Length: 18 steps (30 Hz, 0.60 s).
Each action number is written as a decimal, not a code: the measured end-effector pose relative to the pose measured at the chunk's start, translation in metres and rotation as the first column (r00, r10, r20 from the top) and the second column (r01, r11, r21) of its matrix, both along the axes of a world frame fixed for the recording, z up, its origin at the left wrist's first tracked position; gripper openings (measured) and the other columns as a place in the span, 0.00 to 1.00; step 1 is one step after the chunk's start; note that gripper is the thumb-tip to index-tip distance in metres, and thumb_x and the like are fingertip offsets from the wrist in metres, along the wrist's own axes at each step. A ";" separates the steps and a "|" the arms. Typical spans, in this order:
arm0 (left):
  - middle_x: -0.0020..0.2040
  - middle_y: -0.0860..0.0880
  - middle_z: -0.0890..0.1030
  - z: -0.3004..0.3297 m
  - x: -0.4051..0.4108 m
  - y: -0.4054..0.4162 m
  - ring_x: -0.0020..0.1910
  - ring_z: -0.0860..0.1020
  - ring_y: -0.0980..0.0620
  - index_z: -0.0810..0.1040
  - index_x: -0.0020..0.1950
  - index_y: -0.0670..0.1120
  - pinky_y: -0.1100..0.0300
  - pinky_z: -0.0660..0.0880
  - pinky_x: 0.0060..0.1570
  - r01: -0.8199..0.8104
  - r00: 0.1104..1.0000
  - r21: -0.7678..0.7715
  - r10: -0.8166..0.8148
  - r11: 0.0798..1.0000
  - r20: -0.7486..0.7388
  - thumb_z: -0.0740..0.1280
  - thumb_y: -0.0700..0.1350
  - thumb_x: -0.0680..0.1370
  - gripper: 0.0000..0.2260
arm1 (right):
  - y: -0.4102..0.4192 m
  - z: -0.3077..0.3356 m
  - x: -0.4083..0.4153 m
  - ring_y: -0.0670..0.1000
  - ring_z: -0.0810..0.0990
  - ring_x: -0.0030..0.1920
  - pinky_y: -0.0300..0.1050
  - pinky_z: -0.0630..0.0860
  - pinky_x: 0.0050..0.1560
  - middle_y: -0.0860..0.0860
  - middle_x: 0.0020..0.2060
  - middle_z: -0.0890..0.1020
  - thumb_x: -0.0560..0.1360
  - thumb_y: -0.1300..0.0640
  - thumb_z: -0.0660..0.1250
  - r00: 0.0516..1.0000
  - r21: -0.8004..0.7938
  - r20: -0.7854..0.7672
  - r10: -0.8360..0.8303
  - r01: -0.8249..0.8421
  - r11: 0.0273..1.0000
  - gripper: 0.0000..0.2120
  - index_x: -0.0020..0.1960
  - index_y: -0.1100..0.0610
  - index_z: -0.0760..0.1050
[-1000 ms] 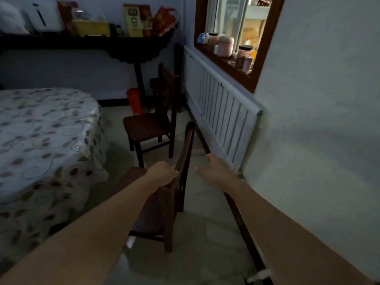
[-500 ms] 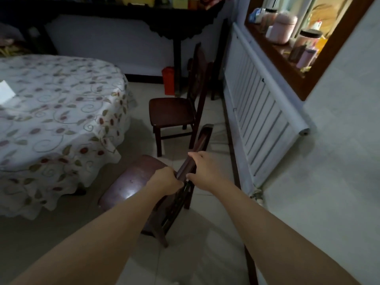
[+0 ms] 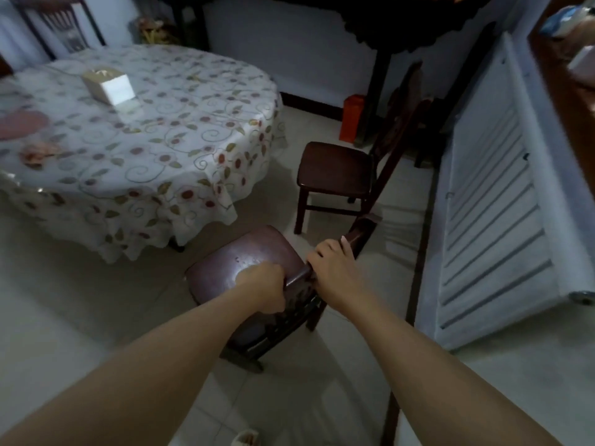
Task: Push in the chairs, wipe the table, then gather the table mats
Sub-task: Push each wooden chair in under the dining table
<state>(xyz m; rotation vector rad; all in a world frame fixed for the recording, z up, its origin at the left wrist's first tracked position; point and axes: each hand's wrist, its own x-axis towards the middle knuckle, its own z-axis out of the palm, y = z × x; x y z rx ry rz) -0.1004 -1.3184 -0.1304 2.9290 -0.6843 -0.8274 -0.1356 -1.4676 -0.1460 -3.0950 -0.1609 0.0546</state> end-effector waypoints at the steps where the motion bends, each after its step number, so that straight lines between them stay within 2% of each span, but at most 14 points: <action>1: 0.54 0.48 0.78 0.002 0.000 0.000 0.53 0.77 0.47 0.76 0.58 0.47 0.58 0.69 0.41 -0.025 1.000 0.014 0.025 1.000 -0.004 0.70 0.48 0.71 0.17 | -0.001 -0.003 0.003 0.55 0.67 0.65 0.56 0.47 0.73 0.53 0.60 0.74 0.76 0.55 0.63 1.000 -0.004 0.004 0.024 -0.024 1.000 0.13 0.60 0.53 0.72; 6: 0.55 0.48 0.77 0.015 0.004 0.012 0.54 0.77 0.45 0.76 0.58 0.50 0.56 0.72 0.45 -0.183 0.983 0.041 0.183 0.982 0.004 0.73 0.50 0.69 0.19 | -0.001 -0.004 0.027 0.55 0.71 0.62 0.56 0.51 0.73 0.53 0.57 0.76 0.76 0.55 0.62 0.988 0.005 0.024 0.153 -0.153 0.988 0.11 0.58 0.54 0.72; 12: 0.49 0.48 0.80 0.031 0.043 0.035 0.49 0.79 0.46 0.78 0.52 0.49 0.55 0.72 0.41 -0.290 0.938 -0.050 0.294 0.956 0.184 0.70 0.47 0.70 0.11 | 0.017 0.013 0.085 0.56 0.71 0.62 0.57 0.55 0.71 0.54 0.56 0.76 0.75 0.55 0.66 0.974 0.001 0.082 0.212 -0.213 0.977 0.14 0.59 0.55 0.71; 18: 0.48 0.50 0.80 0.036 0.112 0.065 0.47 0.78 0.47 0.77 0.51 0.49 0.56 0.74 0.41 -0.360 0.863 -0.111 0.376 0.926 0.337 0.72 0.51 0.69 0.13 | 0.048 0.040 0.168 0.56 0.72 0.59 0.53 0.60 0.68 0.53 0.54 0.76 0.72 0.55 0.69 0.958 -0.035 0.108 0.267 -0.265 0.964 0.15 0.56 0.56 0.70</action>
